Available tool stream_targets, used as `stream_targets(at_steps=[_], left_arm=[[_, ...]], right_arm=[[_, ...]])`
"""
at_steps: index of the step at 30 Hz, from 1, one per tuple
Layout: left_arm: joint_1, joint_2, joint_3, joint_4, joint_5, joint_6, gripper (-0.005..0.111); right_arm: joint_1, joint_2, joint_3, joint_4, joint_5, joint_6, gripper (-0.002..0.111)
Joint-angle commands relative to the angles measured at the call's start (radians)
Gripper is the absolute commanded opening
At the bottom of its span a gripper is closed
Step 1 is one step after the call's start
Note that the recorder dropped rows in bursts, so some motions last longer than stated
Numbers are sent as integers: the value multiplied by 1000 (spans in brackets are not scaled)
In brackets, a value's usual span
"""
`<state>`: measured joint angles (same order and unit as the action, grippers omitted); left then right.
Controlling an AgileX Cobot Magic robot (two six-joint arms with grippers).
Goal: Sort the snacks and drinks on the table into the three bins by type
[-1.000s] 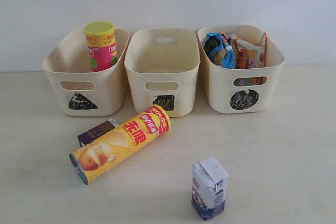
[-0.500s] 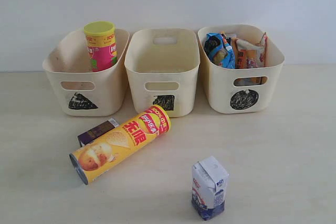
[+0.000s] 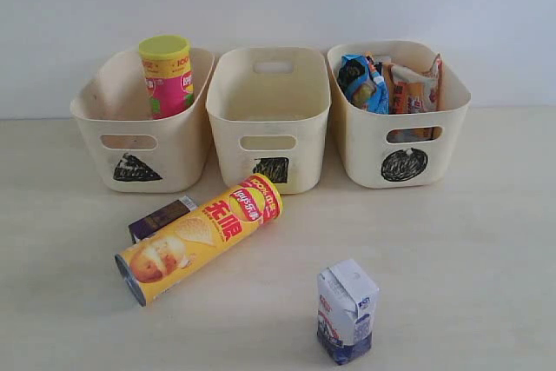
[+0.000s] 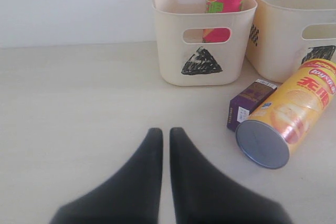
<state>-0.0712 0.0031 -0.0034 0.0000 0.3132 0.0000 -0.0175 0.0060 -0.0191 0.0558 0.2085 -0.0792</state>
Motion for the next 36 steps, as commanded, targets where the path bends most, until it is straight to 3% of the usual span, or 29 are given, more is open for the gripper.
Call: stream_targets(at_steps=[1, 15, 31, 36], left_arm=[[3, -3, 3, -10, -6, -7, 4], [3, -3, 3, -10, -6, -7, 4], [3, -3, 3, -10, -6, -7, 4], [3, -3, 3, 78, -79, 92, 4]], right_arm=[[-3, -6, 19, -9, -2, 34, 0], [-3, -6, 19, -39, 118, 65, 0], [-3, -6, 19, -39, 120, 65, 0], [-3, -6, 19, -39, 120, 65, 0]])
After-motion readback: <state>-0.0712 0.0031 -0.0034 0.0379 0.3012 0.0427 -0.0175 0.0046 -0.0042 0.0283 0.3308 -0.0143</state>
